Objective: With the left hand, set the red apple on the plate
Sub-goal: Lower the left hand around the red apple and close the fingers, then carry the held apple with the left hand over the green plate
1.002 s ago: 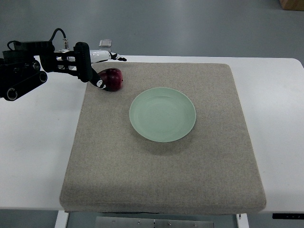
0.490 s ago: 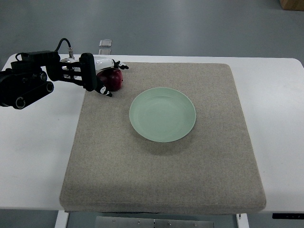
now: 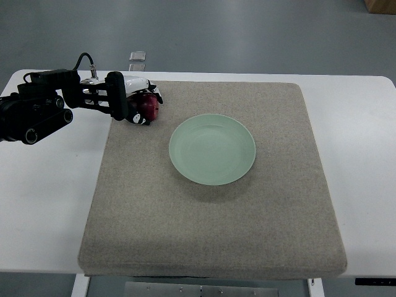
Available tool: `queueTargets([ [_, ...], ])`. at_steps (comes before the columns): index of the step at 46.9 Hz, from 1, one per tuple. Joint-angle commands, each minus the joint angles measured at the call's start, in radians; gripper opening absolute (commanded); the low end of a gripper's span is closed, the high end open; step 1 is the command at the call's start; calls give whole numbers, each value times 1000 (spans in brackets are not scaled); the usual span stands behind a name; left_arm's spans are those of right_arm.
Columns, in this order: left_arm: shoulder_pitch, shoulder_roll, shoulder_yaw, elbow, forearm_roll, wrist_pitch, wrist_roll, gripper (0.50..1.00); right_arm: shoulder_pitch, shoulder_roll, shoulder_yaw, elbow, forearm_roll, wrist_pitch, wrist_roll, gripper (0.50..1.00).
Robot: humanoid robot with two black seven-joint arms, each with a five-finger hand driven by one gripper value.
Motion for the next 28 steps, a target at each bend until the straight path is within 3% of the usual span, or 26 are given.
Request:
queueTargets([
  [1, -7, -1, -4, -1, 0, 1, -4, 572, 0, 0, 0, 0, 0, 0, 0, 964],
  [14, -39, -1, -13, -25, -8, -1, -7, 572, 0, 0, 0, 0, 0, 0, 0, 964],
  [28, -79, 3, -41, -180, -8, -1, -7, 572, 0, 0, 0, 0, 0, 0, 0, 964],
])
